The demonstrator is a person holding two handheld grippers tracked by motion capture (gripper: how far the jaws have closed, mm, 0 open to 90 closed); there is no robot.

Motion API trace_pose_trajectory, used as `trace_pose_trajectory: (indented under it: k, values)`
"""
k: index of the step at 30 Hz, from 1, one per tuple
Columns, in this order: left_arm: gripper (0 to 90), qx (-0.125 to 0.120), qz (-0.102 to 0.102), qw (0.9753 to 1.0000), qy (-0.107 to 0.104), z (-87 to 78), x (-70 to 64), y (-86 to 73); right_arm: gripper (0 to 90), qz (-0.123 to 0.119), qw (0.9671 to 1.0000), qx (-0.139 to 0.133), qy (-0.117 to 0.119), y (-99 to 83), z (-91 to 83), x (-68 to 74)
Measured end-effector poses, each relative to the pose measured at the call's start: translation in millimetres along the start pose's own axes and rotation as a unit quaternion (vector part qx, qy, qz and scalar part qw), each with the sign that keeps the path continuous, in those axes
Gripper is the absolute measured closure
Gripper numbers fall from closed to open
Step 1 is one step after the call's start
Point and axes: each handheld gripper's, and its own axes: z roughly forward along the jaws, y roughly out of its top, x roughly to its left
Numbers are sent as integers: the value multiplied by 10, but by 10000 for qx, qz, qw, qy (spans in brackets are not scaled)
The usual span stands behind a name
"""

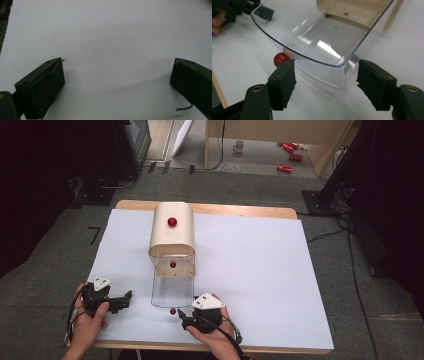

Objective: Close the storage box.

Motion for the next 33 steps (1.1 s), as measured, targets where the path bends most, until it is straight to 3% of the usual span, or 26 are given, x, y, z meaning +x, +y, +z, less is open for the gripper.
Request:
trace_pose_trajectory:
  k: [7, 13, 23, 30, 33]
  values:
    - [0, -1, -1, 10000, 1, 0, -1, 0, 310, 68, 9994, -217, -273, 172, 35, -68]
    - [0, -3, -1, 10000, 3, 0, -1, -1, 195, 193, 9981, -181, -554, 316, 175, -177]
    - [0, -3, -3, 10000, 2, 0, -1, -1, 159, 287, 9960, -174, -829, 531, 375, -324]
    - [0, -2, 0, 10000, 1, 0, 0, 0, 150, 470, 9946, -240, -895, 626, 483, -431]
    - [0, 0, 1, 10000, 0, 0, 0, 0, 148, 435, 9959, -240, -754, 652, 518, -428]
